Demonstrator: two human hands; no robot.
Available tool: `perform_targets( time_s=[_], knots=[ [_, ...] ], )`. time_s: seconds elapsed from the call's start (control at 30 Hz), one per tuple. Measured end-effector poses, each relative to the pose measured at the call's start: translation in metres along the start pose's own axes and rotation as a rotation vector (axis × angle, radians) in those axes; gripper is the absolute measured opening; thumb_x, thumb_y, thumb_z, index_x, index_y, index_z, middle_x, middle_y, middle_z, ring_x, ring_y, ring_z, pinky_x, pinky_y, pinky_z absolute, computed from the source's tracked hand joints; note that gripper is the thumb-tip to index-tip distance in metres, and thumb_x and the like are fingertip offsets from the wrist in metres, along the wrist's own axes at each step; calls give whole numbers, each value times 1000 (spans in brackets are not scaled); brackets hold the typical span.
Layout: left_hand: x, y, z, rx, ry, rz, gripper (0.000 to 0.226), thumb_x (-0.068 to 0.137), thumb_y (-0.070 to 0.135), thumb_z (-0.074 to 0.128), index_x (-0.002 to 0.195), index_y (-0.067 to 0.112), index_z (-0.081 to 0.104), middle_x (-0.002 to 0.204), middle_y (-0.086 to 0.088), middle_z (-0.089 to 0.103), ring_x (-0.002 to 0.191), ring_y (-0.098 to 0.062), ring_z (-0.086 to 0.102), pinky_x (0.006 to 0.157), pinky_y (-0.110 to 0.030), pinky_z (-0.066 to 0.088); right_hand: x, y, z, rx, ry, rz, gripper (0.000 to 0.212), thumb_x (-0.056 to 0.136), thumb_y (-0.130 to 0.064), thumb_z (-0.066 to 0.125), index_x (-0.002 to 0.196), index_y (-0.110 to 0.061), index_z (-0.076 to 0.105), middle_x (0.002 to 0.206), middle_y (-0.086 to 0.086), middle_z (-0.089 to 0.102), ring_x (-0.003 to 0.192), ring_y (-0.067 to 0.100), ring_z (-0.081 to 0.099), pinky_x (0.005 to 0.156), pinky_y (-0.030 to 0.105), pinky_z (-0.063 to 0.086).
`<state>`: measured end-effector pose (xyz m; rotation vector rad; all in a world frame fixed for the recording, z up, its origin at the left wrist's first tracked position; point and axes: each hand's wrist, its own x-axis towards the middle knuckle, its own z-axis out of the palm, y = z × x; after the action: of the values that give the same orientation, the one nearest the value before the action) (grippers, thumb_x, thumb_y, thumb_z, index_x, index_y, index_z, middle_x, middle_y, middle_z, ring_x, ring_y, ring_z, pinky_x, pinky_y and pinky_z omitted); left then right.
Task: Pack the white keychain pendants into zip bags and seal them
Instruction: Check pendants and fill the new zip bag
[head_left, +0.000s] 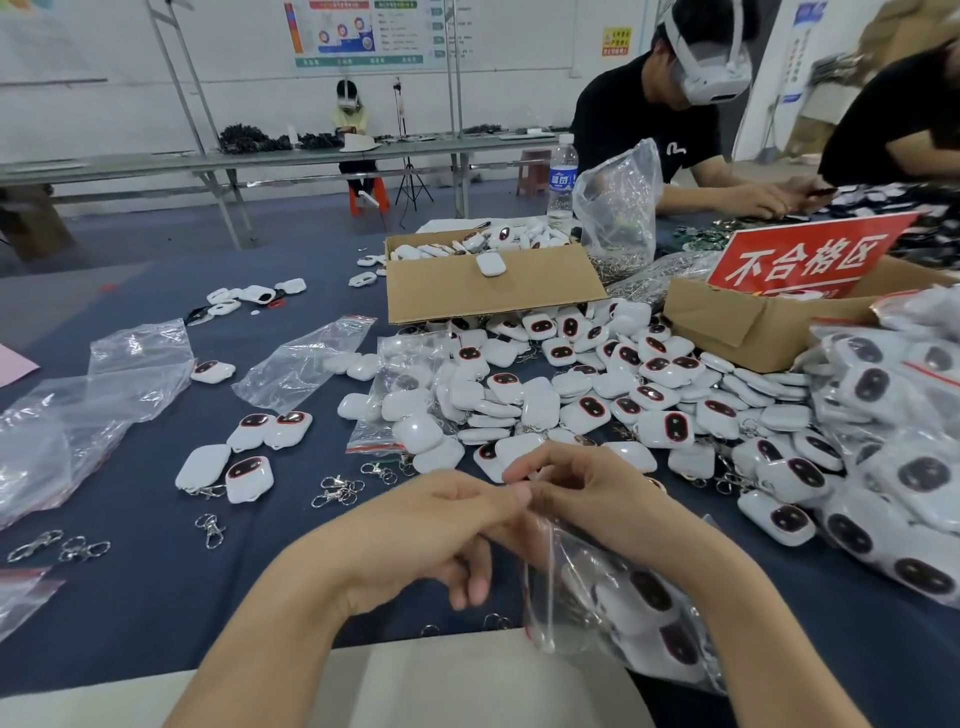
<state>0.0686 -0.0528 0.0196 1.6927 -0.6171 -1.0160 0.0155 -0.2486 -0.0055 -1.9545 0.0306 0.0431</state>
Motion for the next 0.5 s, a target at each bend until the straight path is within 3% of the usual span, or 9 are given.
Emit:
perform_targets(
  time_s=[0.1, 0.17, 0.2, 0.23, 0.3, 0.37, 0.43, 0.5],
  knots=[
    [12, -8, -8, 36, 494, 94, 41, 105, 33, 48, 74, 19, 71, 79, 3, 74, 58, -10, 59, 58, -25, 52, -2, -2, 1, 111, 23, -8, 11, 98, -23, 63, 104, -24, 72, 88, -3, 78, 72, 0, 66, 67, 14, 51],
    [23, -20, -8, 296, 773, 187, 30, 103, 32, 51, 80, 26, 70, 77, 11, 70, 67, -2, 60, 70, -25, 50, -1, -2, 0, 160, 86, -28, 13, 99, -20, 62, 105, -23, 73, 92, -2, 78, 76, 5, 68, 71, 17, 55],
    [26, -26, -6, 424, 826, 235, 21, 102, 33, 52, 90, 30, 69, 84, 14, 68, 76, 0, 60, 75, -24, 49, 0, -3, -1, 196, 138, -35, 13, 99, -18, 62, 104, -23, 73, 92, -1, 77, 76, 7, 68, 71, 18, 56],
    [30, -31, -2, 525, 829, 267, 15, 101, 36, 53, 104, 33, 67, 95, 17, 64, 85, 1, 58, 79, -24, 47, 2, -2, -3, 214, 208, -52, 14, 98, -17, 62, 103, -24, 74, 91, -2, 76, 76, 9, 67, 70, 19, 57],
    [36, -41, 8, 665, 766, 315, 31, 101, 42, 50, 132, 39, 54, 117, 20, 48, 95, 2, 54, 83, -23, 46, 5, 4, -6, 150, 386, -104, 16, 98, -19, 62, 101, -31, 72, 90, -8, 74, 76, 4, 65, 68, 15, 53],
    [42, -47, 15, 808, 721, 343, 44, 101, 44, 48, 144, 42, 42, 131, 19, 38, 103, 0, 54, 84, -27, 50, 6, 10, -9, -48, 500, -128, 18, 99, -25, 62, 106, -40, 68, 101, -19, 69, 90, -6, 60, 73, 6, 46],
    [47, -50, 17, 922, 719, 347, 46, 102, 38, 50, 147, 38, 43, 136, 13, 41, 112, -9, 53, 86, -33, 53, 6, 17, -8, -305, 424, -111, 32, 97, -31, 63, 125, -45, 60, 128, -26, 57, 117, -7, 47, 96, 7, 37],
    [48, -50, 17, 892, 745, 340, 41, 102, 35, 52, 143, 36, 47, 130, 12, 45, 111, -10, 52, 82, -34, 52, 7, 24, -4, -555, 286, -70, 45, 96, -38, 64, 138, -46, 52, 145, -26, 44, 135, 2, 32, 113, 21, 22]
  ],
)
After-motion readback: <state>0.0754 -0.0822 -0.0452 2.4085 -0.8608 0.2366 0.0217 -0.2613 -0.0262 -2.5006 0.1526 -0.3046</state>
